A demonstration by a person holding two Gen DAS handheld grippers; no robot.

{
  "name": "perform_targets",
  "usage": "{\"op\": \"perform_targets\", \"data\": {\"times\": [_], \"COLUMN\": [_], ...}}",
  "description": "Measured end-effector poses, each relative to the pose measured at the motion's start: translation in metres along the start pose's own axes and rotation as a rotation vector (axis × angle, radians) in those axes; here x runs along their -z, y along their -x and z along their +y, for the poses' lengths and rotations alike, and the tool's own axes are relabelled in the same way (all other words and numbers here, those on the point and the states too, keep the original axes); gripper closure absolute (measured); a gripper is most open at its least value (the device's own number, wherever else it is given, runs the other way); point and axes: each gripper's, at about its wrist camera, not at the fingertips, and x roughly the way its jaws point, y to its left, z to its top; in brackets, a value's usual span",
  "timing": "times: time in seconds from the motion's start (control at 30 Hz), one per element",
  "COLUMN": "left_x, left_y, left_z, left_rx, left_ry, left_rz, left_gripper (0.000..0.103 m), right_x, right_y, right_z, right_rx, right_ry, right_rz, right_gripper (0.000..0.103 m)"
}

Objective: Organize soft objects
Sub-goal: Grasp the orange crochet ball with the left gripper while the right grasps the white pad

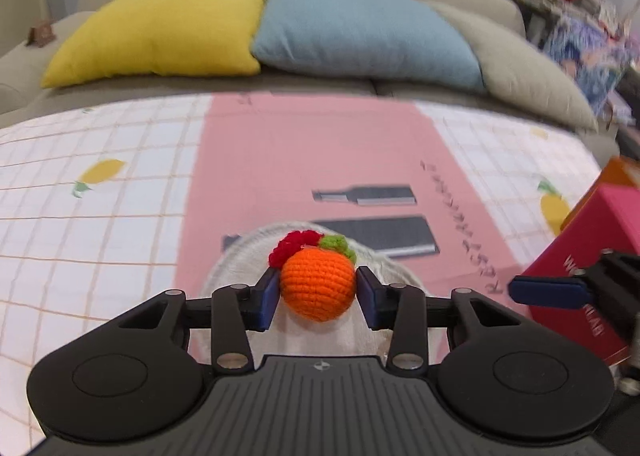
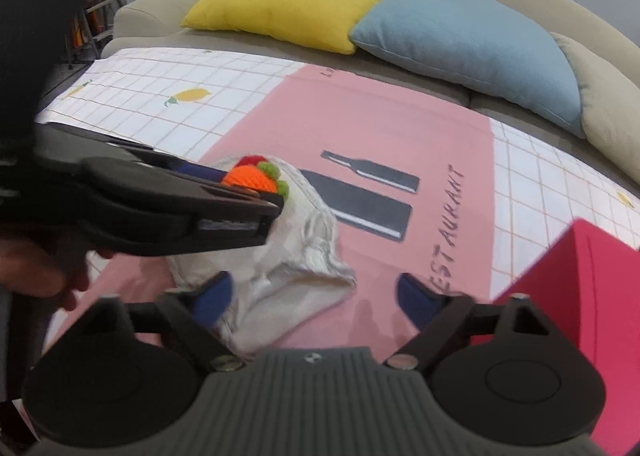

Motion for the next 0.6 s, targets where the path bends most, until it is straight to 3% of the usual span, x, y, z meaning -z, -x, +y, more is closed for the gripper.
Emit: {"op": "perform_targets", "data": {"times": [0.13,0.27,0.6], "left_x": [0.004,0.015,0.041], "left_y": [0.026,0.038,0.037], "left_z": [0.014,0.032,0.039], "left_rx": [-0.083,-0.144,-0.157], "left_ry": [0.038,0.100,0.156], "left_rz": [-0.032,-0.009,0.068], "left_gripper": [0.057,0.057,0.057], "right_x": [-0.008,-0.014,-0.009], "right_y": [-0.015,-0.037,-0.060], "right_z": [0.007,0.016,0.030], "right_rx": [-0.051,-0.075,-0.058], "right_ry": [0.039,0.078,0.125], "right_rz": [0.008,0.040,0.091], "right_gripper": [0.003,0.003,0.004]}}
